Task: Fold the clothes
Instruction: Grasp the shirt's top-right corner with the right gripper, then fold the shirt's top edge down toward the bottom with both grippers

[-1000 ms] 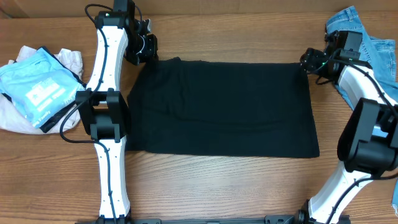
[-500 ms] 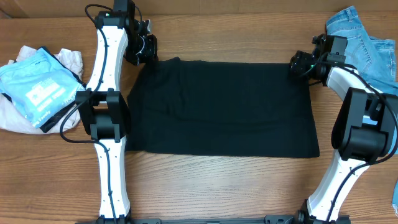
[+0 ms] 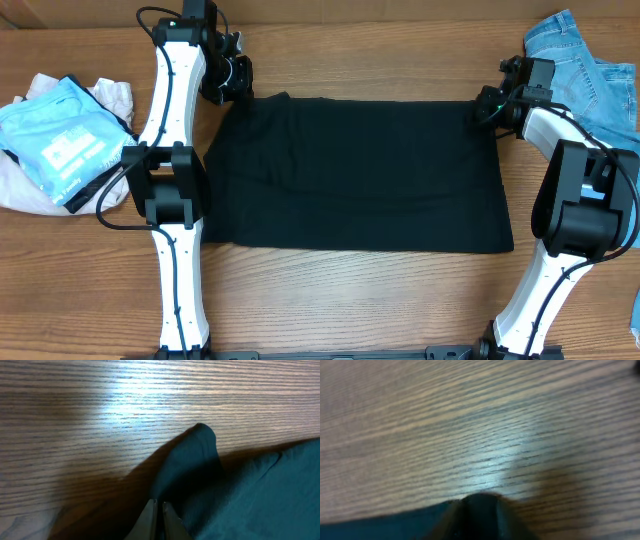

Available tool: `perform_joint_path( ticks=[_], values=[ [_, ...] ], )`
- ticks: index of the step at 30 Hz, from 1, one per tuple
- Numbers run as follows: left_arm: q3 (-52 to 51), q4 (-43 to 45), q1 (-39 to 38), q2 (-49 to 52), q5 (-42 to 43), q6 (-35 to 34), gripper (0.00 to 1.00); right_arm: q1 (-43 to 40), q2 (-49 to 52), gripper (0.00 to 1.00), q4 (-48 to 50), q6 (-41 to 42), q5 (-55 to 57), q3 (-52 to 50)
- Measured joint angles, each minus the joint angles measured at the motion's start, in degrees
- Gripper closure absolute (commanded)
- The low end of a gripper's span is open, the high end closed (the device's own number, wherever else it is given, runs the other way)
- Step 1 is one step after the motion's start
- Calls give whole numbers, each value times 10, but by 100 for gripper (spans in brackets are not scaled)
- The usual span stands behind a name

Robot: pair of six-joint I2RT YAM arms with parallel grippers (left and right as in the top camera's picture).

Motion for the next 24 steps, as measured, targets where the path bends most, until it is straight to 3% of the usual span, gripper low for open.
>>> perform_joint_path(
  ticks=[3,10,24],
  values=[
    [0,0,0,0,0,0,96,0,0,96,-3,1,1,0],
    [0,-2,0,0,0,0,96,-1,0,96,-27,22,6,7],
    [0,-67,0,-70,-29,-2,96,-22,-39,96,-333,67,28,113]
  ],
)
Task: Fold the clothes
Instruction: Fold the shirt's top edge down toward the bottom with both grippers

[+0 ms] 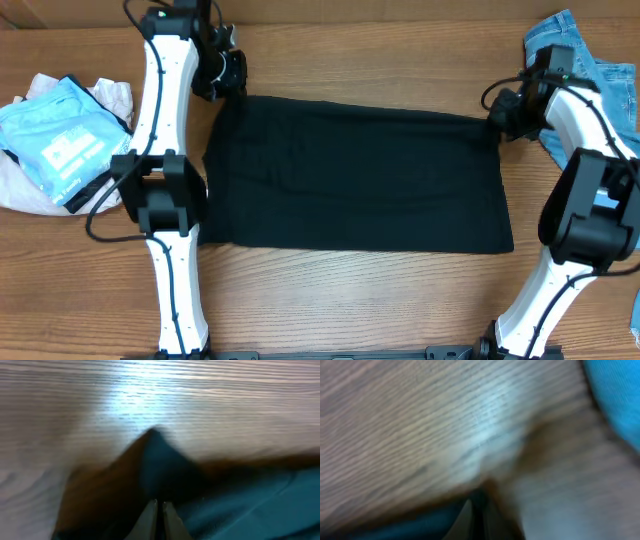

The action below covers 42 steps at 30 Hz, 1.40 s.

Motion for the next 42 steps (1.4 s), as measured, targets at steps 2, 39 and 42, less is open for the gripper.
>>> perform_joint_path(
  ticks=[2,39,42],
  values=[
    [0,-12,0,-23,-5,0,96,0,-15,96,-36,1,14,18],
    [-143,-158,-24,-60,-53,0,96,0,-91,96,-307,4,103,44],
    [-187,-156,-24,-73,-56,0,96,0,-91,96,-320,5,103,44]
  ],
)
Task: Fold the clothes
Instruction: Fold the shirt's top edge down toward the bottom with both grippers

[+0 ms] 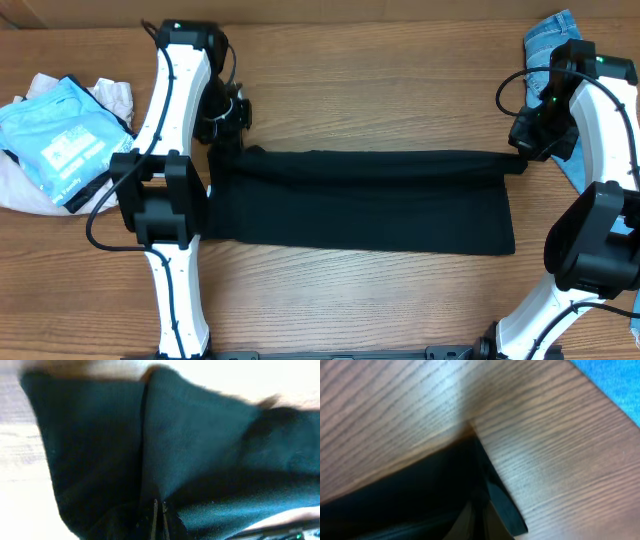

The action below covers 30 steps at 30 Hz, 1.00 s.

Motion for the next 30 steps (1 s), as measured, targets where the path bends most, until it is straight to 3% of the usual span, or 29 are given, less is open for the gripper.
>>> perform_joint_path(
  ticks=[9,24,26,27,30],
  values=[
    [-70,3,0,-80,-28,-5,96,0,0,96,-20,3,-3,-18],
    [-196,55,-38,-85,-45,-5,96,-1,0,95,8,4,15,-111],
    [-204,54,-41,-85,-47,-5,96,-1,0,91,0,4,18,-111],
    [-204,55,-41,-85,-49,-5,96,-1,0,78,-6,5,19,-111],
    [-204,52,-41,-85,-57,-5,95,-2,0,68,-22,7,27,-111]
  ],
)
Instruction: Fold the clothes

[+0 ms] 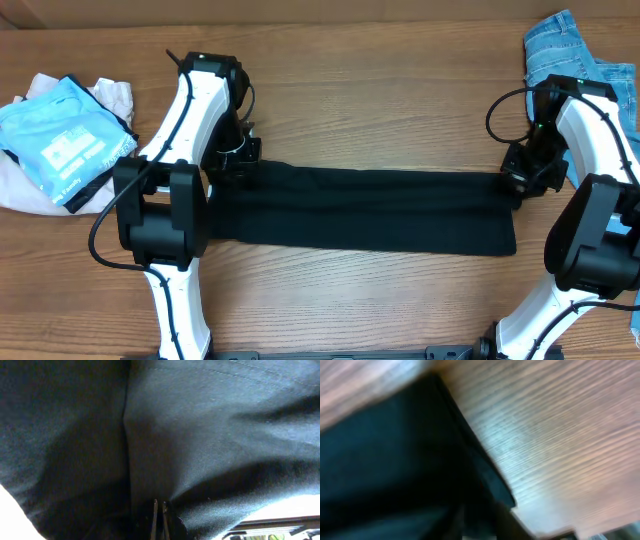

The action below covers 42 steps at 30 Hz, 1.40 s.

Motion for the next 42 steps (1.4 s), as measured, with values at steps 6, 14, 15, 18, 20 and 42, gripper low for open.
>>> perform_joint_path(
  ticks=[6,14,15,18,20,42],
  values=[
    [0,-39,0,0,-21,1,88,-3,0,67,-11,-1,19,0],
    [0,-45,0,0,-34,2,68,-3,0,69,-11,-6,4,0],
    [0,-46,0,0,-35,2,67,-3,0,69,-11,-12,-6,0],
    [0,-52,0,0,-35,2,65,-3,0,69,-11,-28,-32,0],
    [0,-54,0,0,-35,2,65,-3,0,69,-11,-35,-43,0],
    [0,-11,0,0,-6,2,70,-52,0,39,-12,-73,-109,0]
  ],
)
